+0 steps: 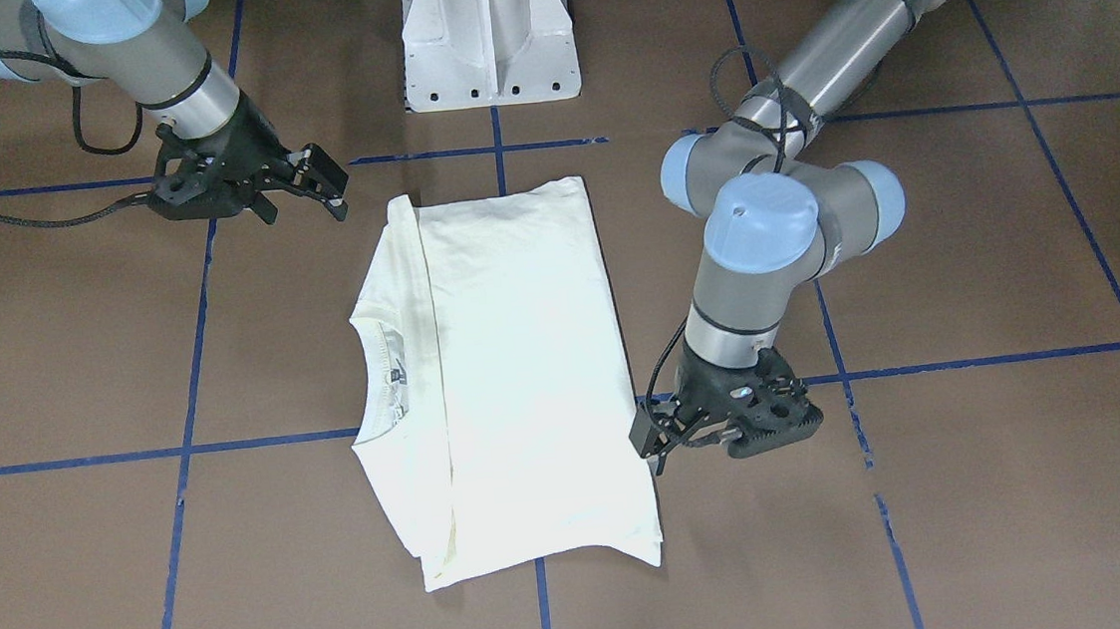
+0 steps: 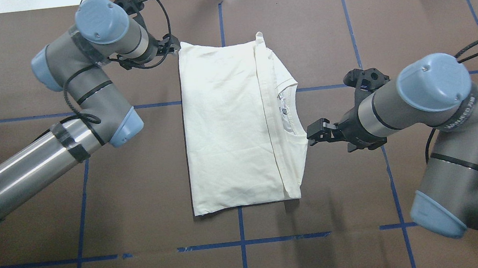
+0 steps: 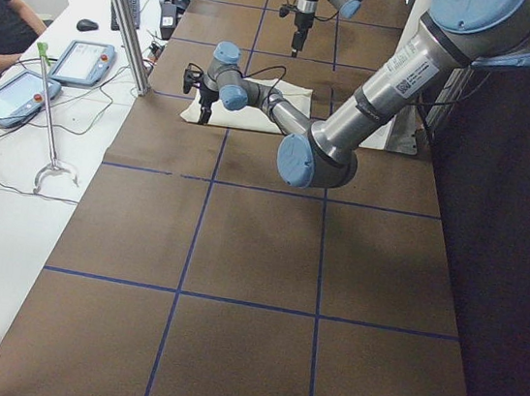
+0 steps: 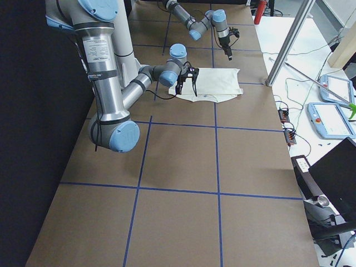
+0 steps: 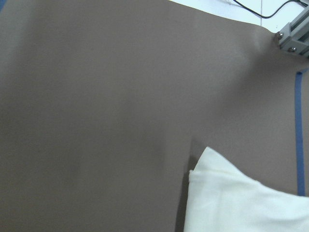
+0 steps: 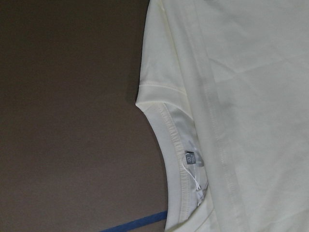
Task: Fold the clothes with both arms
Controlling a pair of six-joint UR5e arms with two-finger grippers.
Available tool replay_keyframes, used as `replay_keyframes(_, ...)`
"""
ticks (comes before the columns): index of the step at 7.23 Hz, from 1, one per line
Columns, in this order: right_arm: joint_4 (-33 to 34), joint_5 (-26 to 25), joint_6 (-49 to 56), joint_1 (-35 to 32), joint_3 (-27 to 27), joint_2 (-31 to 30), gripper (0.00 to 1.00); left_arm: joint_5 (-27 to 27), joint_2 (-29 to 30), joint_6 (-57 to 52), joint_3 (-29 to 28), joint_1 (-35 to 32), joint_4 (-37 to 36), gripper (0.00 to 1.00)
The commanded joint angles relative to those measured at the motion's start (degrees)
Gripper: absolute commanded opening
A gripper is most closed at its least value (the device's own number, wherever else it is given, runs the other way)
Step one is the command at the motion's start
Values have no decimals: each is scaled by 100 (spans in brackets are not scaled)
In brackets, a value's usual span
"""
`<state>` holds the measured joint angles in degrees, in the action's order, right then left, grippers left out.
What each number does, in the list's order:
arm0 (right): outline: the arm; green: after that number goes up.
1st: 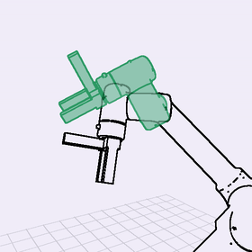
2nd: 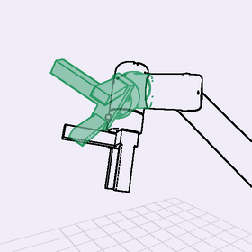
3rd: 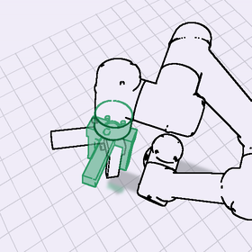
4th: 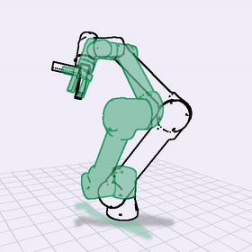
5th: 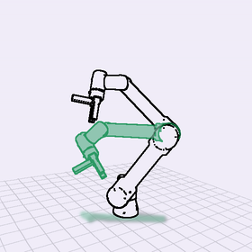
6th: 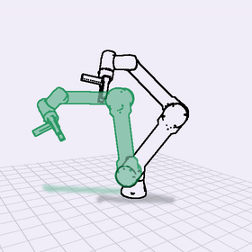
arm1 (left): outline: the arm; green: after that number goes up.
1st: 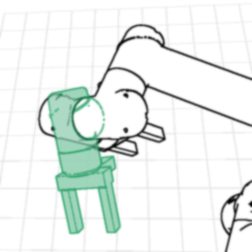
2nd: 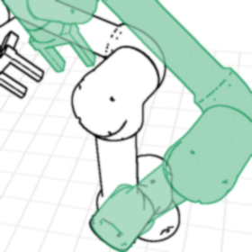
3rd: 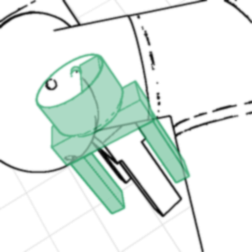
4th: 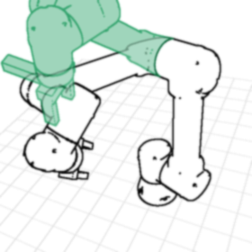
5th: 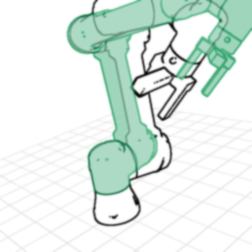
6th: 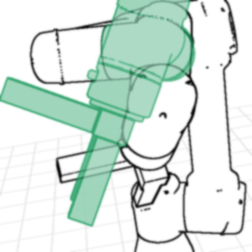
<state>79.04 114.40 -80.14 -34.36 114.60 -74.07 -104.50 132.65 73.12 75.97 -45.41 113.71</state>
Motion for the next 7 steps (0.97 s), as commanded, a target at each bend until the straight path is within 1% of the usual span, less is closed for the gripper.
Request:
replay_keyframes(1,918,-398,743,348,-568,873,100,-289,-626,-439,1985,24,-1652,100)
replay_keyframes(2,1086,-522,1146,499,-788,998,100,-517,-870,-431,2575,50,-1954,100)
replay_keyframes(3,1331,-532,1367,648,-860,1121,100,-658,-1195,-439,3042,59,-2001,100)
replay_keyframes(4,1743,-550,1509,824,-861,1314,100,-695,-1302,-439,3151,59,-2001,100)
replay_keyframes(5,1964,-611,1614,921,-991,1455,100,-695,-1312,-439,3109,68,-1993,100)
replay_keyframes(7,1958,-638,1730,957,-1500,1719,100,-695,-1312,-439,3082,76,-1984,100)
